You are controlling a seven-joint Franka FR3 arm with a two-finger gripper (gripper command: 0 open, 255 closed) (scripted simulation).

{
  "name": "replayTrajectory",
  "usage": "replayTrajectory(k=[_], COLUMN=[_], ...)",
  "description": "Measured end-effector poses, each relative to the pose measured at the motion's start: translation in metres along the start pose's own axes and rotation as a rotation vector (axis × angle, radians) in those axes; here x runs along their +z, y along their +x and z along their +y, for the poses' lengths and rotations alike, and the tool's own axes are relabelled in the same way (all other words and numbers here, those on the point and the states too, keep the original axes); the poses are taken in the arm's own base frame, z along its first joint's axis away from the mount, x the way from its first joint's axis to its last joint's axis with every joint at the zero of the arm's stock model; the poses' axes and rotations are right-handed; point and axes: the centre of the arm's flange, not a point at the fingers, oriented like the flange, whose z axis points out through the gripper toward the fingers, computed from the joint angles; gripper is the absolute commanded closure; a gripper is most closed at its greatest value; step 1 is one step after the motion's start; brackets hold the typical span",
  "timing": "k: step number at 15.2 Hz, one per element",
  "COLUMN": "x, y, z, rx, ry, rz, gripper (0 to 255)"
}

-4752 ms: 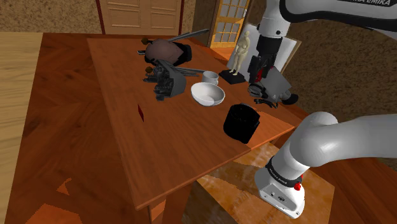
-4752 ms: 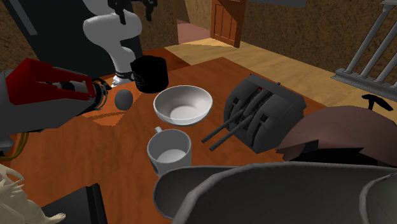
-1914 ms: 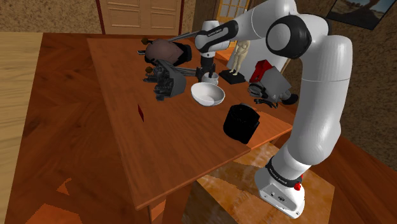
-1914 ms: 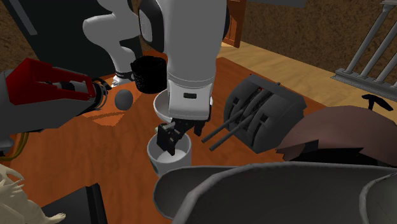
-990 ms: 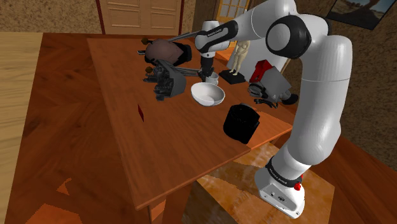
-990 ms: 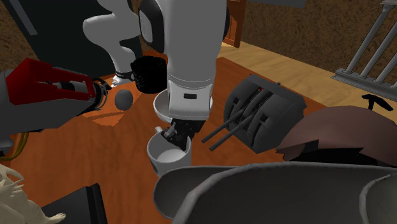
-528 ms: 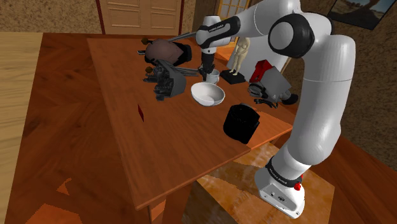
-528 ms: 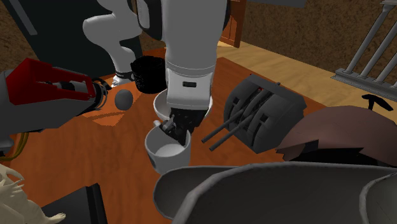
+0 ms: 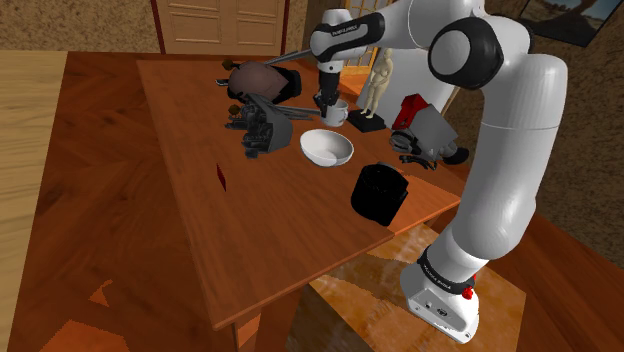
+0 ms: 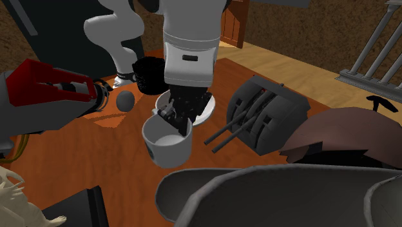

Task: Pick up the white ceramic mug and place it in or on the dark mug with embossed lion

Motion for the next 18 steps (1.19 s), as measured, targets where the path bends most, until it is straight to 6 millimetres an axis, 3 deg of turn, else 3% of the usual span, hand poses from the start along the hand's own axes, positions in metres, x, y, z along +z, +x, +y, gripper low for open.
replayTrajectory(k=[18], x=[-0.094], y=[-0.008], z=[0.004], rx=[0.0], ry=[0.0], rz=[0.0], gripper=[255])
